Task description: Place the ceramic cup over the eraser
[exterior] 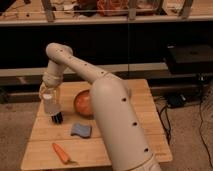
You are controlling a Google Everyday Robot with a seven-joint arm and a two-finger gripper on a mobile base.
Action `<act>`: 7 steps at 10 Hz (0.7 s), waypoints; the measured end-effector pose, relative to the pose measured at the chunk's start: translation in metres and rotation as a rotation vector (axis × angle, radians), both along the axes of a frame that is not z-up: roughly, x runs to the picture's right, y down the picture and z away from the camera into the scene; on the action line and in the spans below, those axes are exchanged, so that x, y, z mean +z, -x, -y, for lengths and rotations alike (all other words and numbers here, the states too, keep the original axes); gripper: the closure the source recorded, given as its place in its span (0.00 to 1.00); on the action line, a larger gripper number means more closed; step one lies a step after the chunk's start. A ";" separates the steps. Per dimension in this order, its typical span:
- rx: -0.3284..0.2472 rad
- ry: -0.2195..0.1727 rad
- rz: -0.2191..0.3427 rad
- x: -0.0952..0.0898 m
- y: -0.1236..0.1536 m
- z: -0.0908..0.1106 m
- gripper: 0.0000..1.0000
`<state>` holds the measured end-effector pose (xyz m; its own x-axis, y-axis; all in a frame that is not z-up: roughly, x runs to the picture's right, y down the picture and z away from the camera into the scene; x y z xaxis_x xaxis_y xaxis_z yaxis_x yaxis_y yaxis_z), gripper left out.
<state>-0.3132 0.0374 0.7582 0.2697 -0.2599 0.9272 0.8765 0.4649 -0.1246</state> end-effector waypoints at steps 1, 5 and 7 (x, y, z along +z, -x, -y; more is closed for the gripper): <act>-0.008 -0.004 -0.004 0.000 0.001 0.000 0.20; -0.023 -0.014 -0.006 0.001 0.000 0.004 0.20; -0.027 -0.016 -0.005 0.001 -0.001 0.005 0.20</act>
